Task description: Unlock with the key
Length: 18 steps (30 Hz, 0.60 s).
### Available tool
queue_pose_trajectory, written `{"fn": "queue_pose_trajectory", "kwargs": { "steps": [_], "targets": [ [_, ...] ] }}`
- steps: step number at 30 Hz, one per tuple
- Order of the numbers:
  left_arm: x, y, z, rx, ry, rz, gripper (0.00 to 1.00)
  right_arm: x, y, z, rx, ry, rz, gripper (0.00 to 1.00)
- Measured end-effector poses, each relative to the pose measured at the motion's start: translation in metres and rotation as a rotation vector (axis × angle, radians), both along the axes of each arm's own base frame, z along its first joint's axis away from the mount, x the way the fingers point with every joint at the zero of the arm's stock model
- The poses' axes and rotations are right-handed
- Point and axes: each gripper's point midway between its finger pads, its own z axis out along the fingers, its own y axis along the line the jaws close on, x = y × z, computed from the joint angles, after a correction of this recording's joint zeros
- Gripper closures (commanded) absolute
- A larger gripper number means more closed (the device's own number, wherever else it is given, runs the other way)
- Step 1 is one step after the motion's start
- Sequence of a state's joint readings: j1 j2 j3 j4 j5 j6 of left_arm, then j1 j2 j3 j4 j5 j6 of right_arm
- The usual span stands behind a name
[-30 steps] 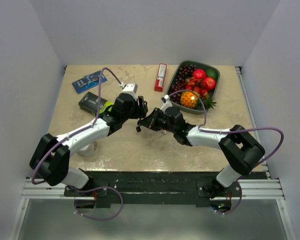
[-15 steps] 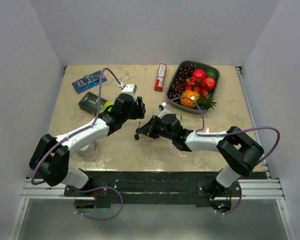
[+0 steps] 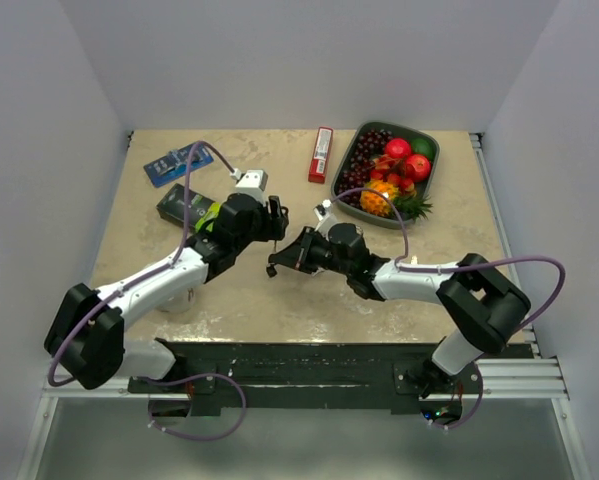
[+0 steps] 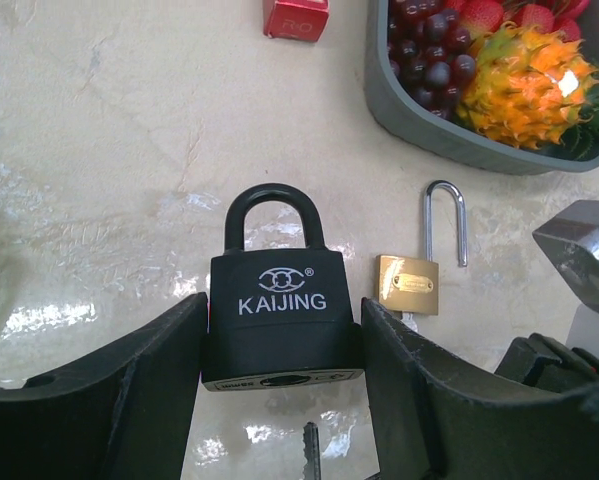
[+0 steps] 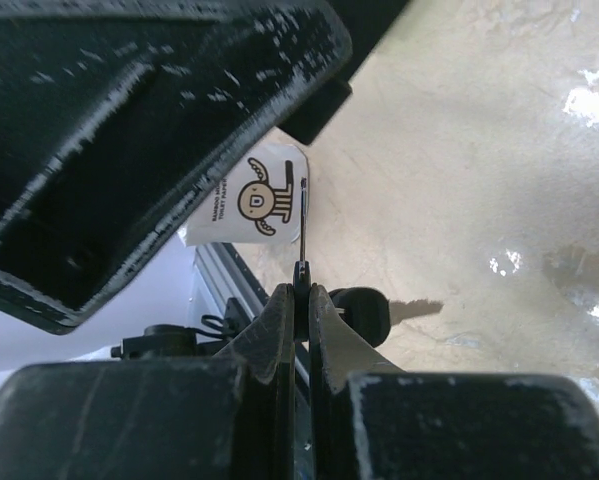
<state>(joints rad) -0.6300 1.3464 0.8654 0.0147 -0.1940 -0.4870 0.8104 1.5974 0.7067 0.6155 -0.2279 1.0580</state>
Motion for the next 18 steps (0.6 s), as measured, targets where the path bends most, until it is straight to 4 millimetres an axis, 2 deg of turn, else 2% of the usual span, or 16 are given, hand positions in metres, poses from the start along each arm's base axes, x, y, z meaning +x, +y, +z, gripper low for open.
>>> {"fn": "queue_pose_trajectory", "kwargs": {
  "steps": [9, 18],
  "targets": [
    [-0.004, -0.005, 0.009, -0.027, -0.041, -0.028, 1.0, 0.011, 0.0, 0.029, 0.052, -0.062, 0.045, 1.0],
    [-0.007, -0.008, 0.012, -0.034, -0.061, -0.043, 1.0, 0.013, -0.003, 0.033, 0.062, -0.062, 0.071, 1.0]
  ]
}}
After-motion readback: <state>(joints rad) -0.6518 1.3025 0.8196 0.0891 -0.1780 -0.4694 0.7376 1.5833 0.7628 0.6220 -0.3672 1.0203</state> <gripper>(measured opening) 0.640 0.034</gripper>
